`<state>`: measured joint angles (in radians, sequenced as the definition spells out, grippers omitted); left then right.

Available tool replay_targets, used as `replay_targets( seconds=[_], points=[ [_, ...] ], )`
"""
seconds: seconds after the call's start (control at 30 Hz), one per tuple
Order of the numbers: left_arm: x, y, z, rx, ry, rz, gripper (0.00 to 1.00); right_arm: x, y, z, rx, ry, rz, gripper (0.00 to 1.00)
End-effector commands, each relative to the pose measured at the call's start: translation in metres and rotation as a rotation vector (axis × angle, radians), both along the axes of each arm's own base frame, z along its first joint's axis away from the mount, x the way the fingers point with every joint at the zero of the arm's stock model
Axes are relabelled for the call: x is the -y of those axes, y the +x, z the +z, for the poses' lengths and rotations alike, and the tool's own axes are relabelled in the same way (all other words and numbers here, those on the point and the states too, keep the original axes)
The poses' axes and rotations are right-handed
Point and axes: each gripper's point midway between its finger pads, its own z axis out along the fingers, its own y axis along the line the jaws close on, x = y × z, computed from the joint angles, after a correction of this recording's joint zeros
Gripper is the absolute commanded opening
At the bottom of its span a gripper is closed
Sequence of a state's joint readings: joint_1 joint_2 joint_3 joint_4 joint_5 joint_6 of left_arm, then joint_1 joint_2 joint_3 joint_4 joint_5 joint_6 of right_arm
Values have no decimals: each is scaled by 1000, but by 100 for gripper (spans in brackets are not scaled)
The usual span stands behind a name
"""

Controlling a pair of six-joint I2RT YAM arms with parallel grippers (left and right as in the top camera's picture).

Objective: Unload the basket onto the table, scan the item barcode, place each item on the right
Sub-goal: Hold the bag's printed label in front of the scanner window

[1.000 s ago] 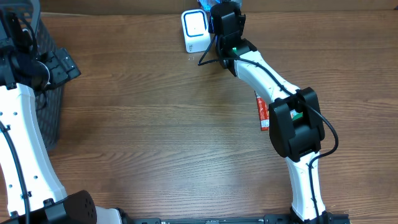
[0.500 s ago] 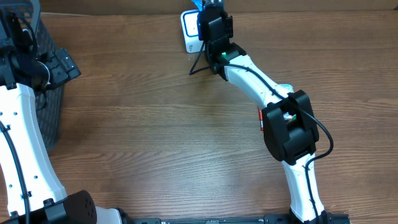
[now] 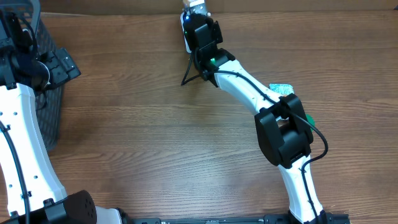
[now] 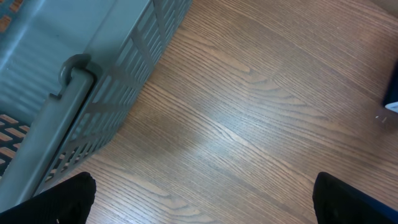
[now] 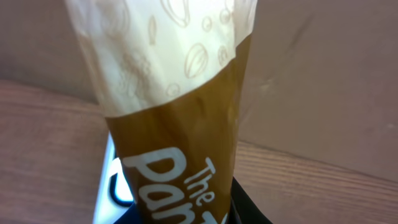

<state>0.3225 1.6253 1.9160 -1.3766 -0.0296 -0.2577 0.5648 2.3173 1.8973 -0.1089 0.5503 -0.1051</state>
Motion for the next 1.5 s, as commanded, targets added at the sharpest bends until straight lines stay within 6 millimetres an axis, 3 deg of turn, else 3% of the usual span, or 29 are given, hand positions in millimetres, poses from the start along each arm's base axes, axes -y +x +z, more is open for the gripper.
replay_targets(
  seconds=[0.0,0.13,0.27,0.6,0.8,1.27,1.4,1.47],
  points=[
    [1,2,4,11,4,-11,100,-19,-8,19,12,16,48,4],
    [1,3,4,12,4,-11,100,-23,-17,1,-65,-13,84,4],
    [1,3,4,12,4,-11,100,-40,-29,-15,-151,10,194,4],
    [1,3,4,11,4,-11,100,-43,-27,-12,-141,26,208,8],
    [1,3,4,11,5,-11,100,-40,-32,-20,-177,7,207,10],
    [1,3,4,11,4,-11,100,-45,-39,-29,-227,10,247,4],
    [1,2,4,11,4,-11,100,-21,-33,-8,-165,-42,127,4],
    [1,3,4,12,4,-11,100,-7,-33,19,-116,-58,63,3]
  ],
)
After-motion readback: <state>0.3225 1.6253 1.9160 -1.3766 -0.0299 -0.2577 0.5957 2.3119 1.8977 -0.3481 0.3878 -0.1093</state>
